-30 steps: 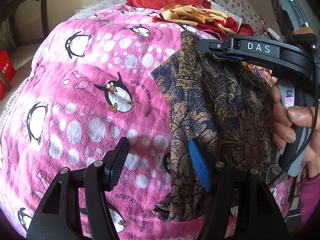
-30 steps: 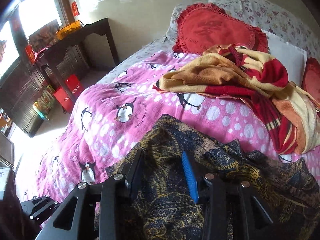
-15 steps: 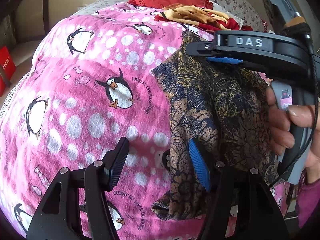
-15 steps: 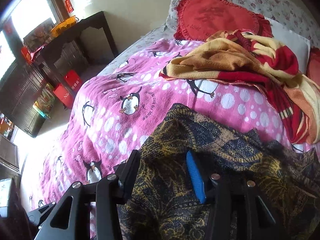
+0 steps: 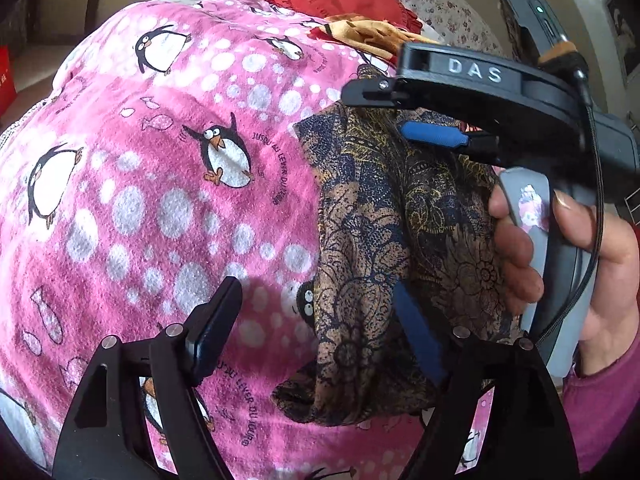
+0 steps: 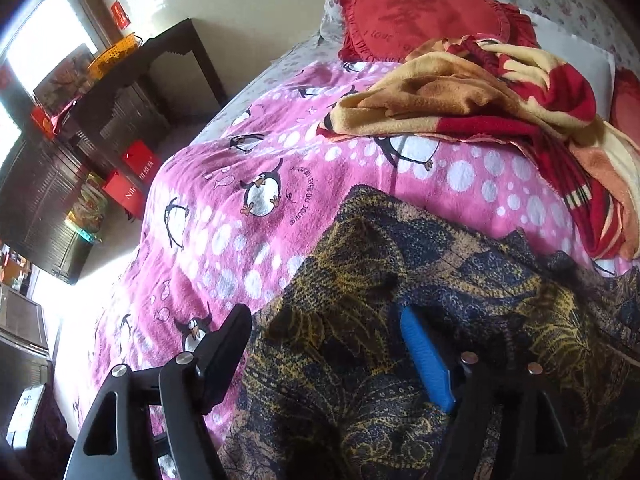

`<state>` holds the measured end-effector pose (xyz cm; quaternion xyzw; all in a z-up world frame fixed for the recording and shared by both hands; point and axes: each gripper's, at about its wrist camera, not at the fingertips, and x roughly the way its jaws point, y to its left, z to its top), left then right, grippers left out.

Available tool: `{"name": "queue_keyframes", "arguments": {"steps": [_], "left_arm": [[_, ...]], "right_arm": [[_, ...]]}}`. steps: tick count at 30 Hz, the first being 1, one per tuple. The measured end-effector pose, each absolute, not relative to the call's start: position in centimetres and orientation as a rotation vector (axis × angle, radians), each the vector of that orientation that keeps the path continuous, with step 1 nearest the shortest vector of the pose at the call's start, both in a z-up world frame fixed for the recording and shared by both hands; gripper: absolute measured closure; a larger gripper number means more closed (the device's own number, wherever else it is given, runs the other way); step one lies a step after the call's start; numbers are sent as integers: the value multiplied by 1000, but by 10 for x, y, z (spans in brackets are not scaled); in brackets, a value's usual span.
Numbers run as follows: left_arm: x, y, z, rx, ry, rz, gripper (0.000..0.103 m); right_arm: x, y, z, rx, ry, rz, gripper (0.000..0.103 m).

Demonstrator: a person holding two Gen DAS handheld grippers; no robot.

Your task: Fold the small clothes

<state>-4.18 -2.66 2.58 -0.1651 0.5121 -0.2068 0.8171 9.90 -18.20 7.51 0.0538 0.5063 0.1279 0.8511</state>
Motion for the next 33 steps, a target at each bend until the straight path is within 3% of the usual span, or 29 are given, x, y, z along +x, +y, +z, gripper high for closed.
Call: {"name": "queue_keyframes", "arguments": {"steps": [2, 8, 10, 11, 14, 20, 27, 28, 29, 31, 32, 33], "left_arm": [[-43, -30, 24, -354, 1088, -449, 21], [-41, -45, 22, -382, 1061, -490, 15], [-42, -49, 21, -444, 1045, -555, 39], [-42, -51, 20, -485, 1050, -599, 70], [-51, -55, 30, -498, 976, -624, 83], [-82, -84, 65, -348, 836, -696, 85], [-89, -114, 76, -297, 838, -722, 85], [-84, -116, 74, -293, 842, -719, 85], [-85, -118, 74, -287, 847, -714, 85], [-85, -113, 68, -267, 873, -697, 85], [-86, -111, 66, -266, 887, -689, 83], [-88, -108, 65, -262, 897, -676, 71]], "right_arm": [[104, -175, 73, 89, 1072, 262, 17], [111, -168, 77, 86, 1088, 266, 17], [110, -175, 79, 120, 1100, 284, 17], [109, -177, 81, 123, 1109, 287, 17], [107, -183, 86, 108, 1132, 298, 17], [110, -178, 100, 51, 1193, 343, 17], [109, -150, 85, -175, 1324, 344, 16], [107, -151, 80, -220, 1321, 312, 24], [106, -155, 77, -239, 1316, 297, 47], [102, -166, 75, -252, 1288, 261, 78], [100, -174, 78, -219, 1263, 261, 82], [97, -182, 82, -178, 1241, 276, 83]]}}
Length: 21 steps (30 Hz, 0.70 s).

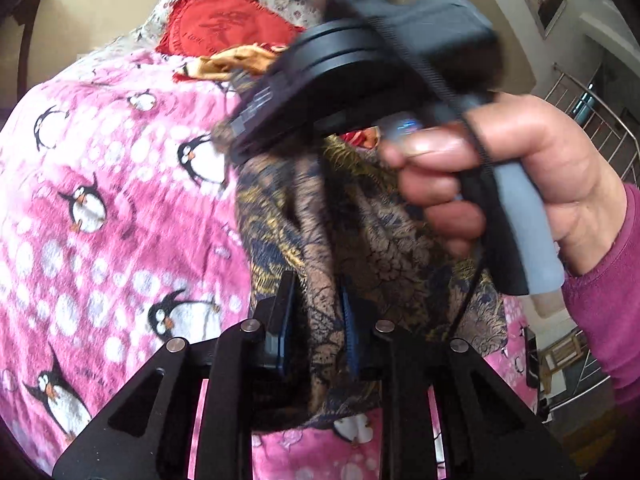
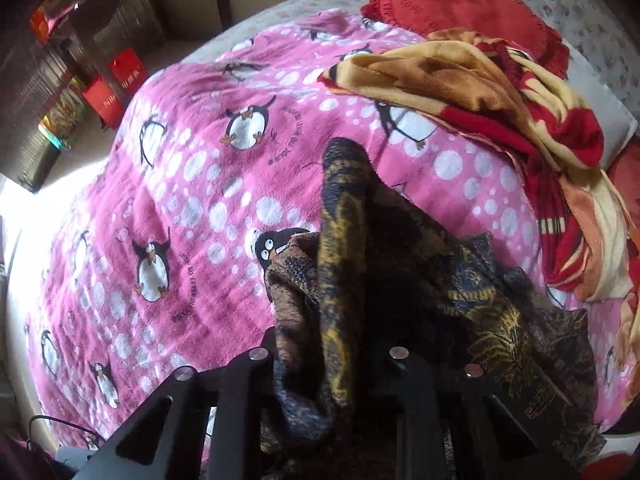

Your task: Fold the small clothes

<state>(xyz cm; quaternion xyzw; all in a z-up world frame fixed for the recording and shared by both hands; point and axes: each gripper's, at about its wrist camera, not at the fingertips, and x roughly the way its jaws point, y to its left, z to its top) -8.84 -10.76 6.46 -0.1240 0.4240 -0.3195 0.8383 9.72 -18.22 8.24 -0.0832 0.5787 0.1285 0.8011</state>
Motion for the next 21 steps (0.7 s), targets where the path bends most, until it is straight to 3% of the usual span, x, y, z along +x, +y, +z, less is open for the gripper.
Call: {"name": "queue_keyframes", "arguments": {"steps": [1, 2, 3, 7, 8, 9, 11, 12, 21], "left_arm": [[-90, -107, 63, -255, 906, -662, 61], [-92, -106, 61, -246, 910, -644, 39], [-93, -105, 59, -248, 909, -613, 31], [-88, -105, 53, -265, 931, -569, 31], [-87, -105, 52, -277, 939, -572, 33], [-83, -102, 51, -290, 956, -589, 51], [-82, -104, 53, -293, 983, -631, 75], [-84, -108, 58, -283, 978, -648, 80], [-100, -183, 117, -173, 924, -872, 86]], "right_arm": [[93, -192, 88, -131, 1213, 291, 84], [90, -198, 92, -108, 1196, 298, 85], [87, -204, 95, -87, 1182, 305, 85], [74, -219, 102, -37, 1135, 321, 86], [70, -222, 103, -28, 1123, 323, 86], [68, -225, 104, -21, 1113, 325, 86], [62, -232, 109, 0, 1091, 332, 88], [64, -235, 112, 7, 1084, 335, 88], [27, -323, 159, 91, 970, 263, 96]]}}
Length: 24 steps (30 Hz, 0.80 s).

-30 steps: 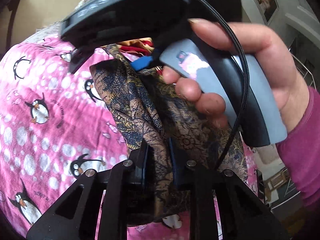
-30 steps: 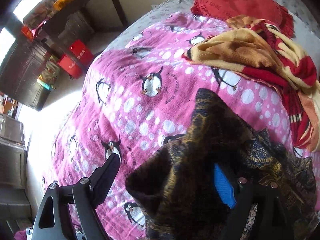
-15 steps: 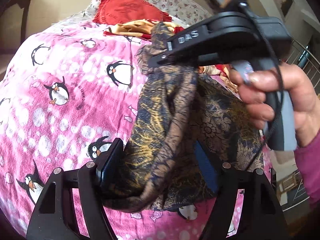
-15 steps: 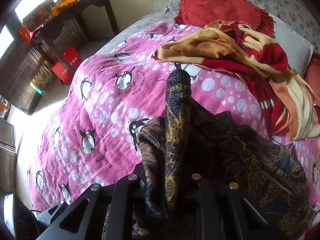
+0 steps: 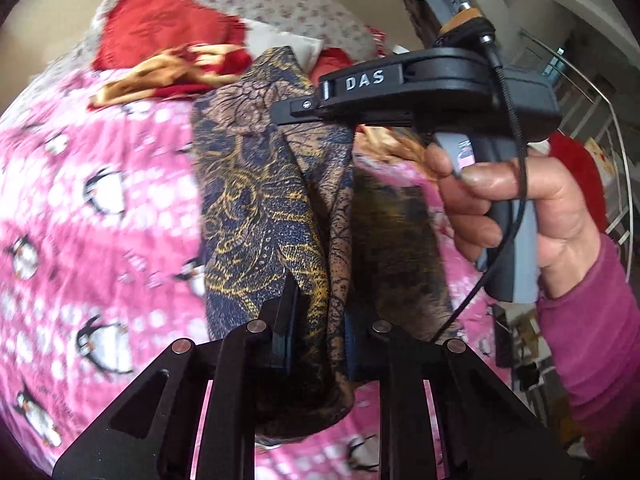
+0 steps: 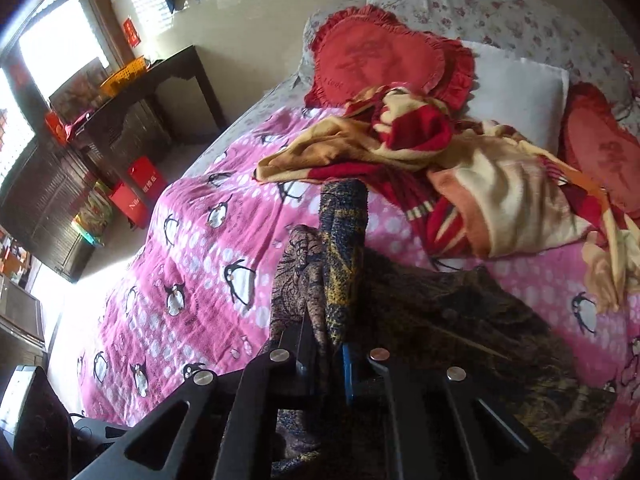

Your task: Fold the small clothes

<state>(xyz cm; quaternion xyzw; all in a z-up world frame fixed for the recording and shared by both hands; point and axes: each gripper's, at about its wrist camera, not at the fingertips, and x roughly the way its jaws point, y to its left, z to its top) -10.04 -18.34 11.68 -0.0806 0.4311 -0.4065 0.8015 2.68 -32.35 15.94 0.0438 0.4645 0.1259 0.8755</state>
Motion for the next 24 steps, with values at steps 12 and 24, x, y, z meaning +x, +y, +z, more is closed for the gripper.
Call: {"name": "queue_keyframes", "arguments": {"steps": [12, 24], "left_arm": [[-136, -342, 126, -11, 959, -1101, 87], [-138, -357, 121, 75, 1046, -1124, 44]], "right_arm": [[-59, -490, 165, 247, 894, 41, 96], [-89, -570, 105, 408, 911, -192, 74]]}}
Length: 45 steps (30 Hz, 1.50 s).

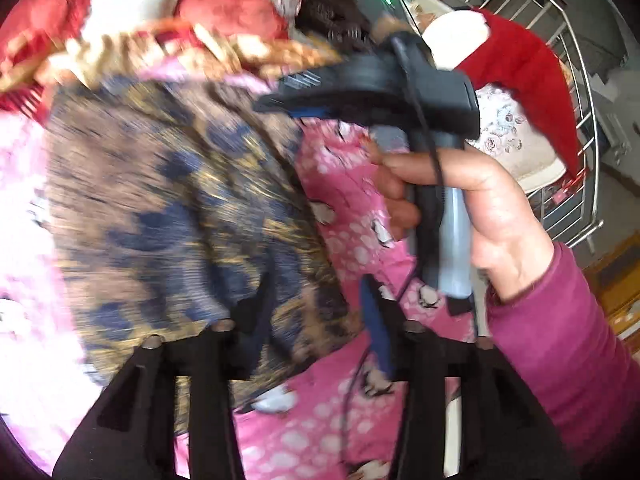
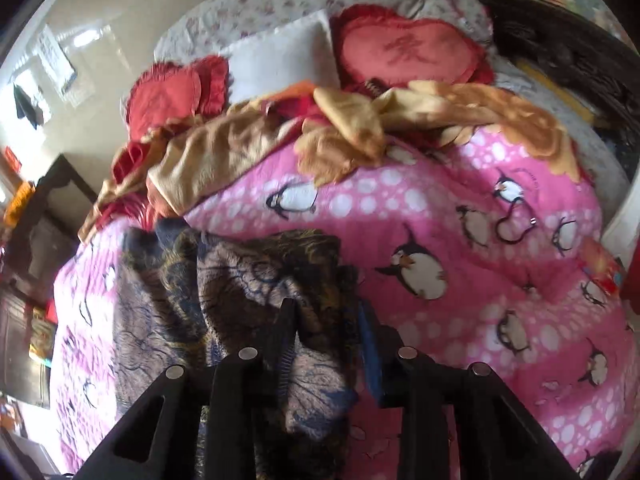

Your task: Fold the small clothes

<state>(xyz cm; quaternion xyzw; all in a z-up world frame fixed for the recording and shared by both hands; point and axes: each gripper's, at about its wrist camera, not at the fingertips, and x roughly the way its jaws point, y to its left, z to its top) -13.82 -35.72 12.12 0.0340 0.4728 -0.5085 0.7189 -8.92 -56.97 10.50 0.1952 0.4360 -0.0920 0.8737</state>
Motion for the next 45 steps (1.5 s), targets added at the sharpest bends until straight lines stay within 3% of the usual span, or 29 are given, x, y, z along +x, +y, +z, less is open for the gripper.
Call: {"name": "queue_keyframes", "arguments": {"steps": [1, 3, 4, 5, 8, 9, 10, 11, 13, 21, 24, 25, 26, 28, 30, 31, 40, 45], "left_arm": [[-141, -346, 126, 83, 1010, -1100, 40], [-137, -324, 129, 97, 950, -1032, 37], [-134, -319, 125, 111, 943, -995, 37], [-131, -314, 120, 129, 947, -959, 37], [-121, -304, 103, 137, 987, -880, 37], [-123, -301, 97, 137, 1005, -868, 37], [-121, -302, 88, 146, 1027, -855, 37], [-119, -300, 84, 156, 1042, -844, 37], [-119, -300, 69, 168, 1056, -846, 37], [-125, -300, 54, 211, 1074, -843, 37], [-125, -298, 53, 191, 1074, -845, 37], [-125, -297, 53, 187, 1074, -843, 37], [-125, -297, 52, 185, 1074, -840, 37], [-127, -302, 54, 187, 1069, -834, 37], [-128, -303, 52, 194, 1066, -826, 37], [-129, -303, 53, 196, 1065, -823, 37], [-134, -299, 64, 204, 1041, -771, 37], [-134, -298, 69, 219, 1012, -748, 37]], "right_arm": [[-95, -569, 113, 410, 882, -178, 74], [-100, -561, 126, 382, 830, -136, 63], [-100, -555, 131, 354, 811, -130, 49], [-96, -550, 132, 332, 801, -136, 45], [-75, -533, 120, 242, 848, -143, 46], [-68, -530, 112, 230, 878, -142, 51], [-60, -529, 102, 228, 912, -135, 76], [-55, -529, 95, 220, 941, -131, 92], [-57, -532, 95, 191, 914, -149, 96], [-71, -557, 84, 326, 881, -221, 96], [-103, -557, 102, 442, 841, -190, 72], [-112, -552, 105, 456, 836, -160, 59], [-121, -545, 106, 455, 840, -132, 54], [-137, -529, 99, 429, 872, -120, 55], [-142, -517, 87, 398, 909, -108, 77], [-145, -512, 78, 377, 923, -116, 94], [-174, -523, 69, 502, 850, -175, 95], [-192, -496, 90, 372, 854, -190, 90]]}}
